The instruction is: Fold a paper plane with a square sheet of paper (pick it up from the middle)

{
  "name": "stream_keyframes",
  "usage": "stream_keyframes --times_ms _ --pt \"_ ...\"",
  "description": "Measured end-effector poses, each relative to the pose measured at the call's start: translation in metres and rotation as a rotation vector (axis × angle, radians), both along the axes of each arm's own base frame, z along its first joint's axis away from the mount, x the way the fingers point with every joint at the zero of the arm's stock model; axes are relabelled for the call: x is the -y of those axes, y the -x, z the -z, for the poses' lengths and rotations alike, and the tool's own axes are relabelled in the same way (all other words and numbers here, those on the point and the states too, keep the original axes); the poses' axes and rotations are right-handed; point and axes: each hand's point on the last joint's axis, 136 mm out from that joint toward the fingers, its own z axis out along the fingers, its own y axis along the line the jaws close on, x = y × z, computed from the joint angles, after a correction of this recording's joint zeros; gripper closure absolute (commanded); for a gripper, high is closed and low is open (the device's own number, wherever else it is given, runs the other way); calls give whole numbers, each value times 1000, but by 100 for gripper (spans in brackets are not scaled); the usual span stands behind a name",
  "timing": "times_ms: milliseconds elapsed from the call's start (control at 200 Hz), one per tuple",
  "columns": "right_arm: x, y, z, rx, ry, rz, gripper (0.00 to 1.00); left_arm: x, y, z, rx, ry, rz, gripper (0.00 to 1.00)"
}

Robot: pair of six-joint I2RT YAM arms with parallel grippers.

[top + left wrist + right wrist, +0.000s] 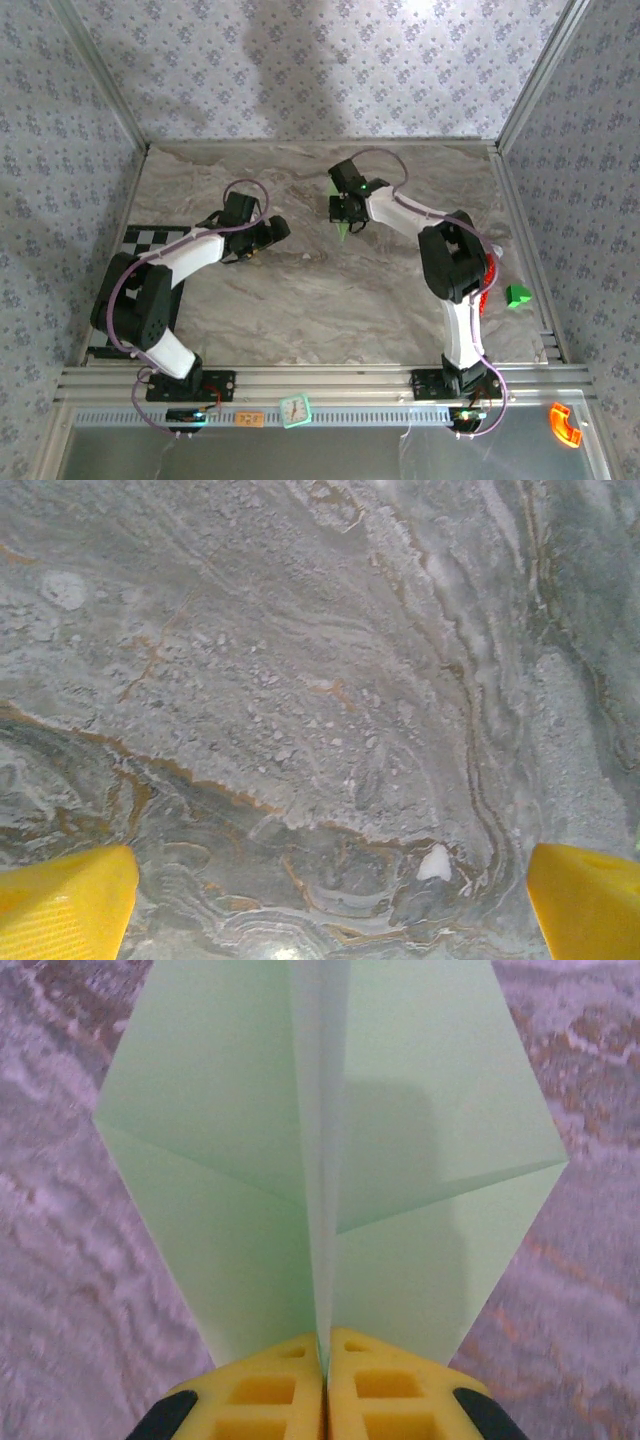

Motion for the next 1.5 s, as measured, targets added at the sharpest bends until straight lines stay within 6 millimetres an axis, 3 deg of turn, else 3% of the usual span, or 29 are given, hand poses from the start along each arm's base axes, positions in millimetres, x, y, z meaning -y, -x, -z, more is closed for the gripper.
stream_keyframes --times_ms 230,520,1264,1499 --pt "11 -19 26 -53 34 -9 86 -2 3 3 -13 -16 3 1" --pt "15 -9 50 -134 83 -35 81 -3 5 5 -23 -23 7 0" --pt "13 -18 53 -79 172 -34 62 -3 6 11 -42 -31 9 0" --pt "14 -28 53 -70 153 2 61 -2 3 7 -37 -29 9 0"
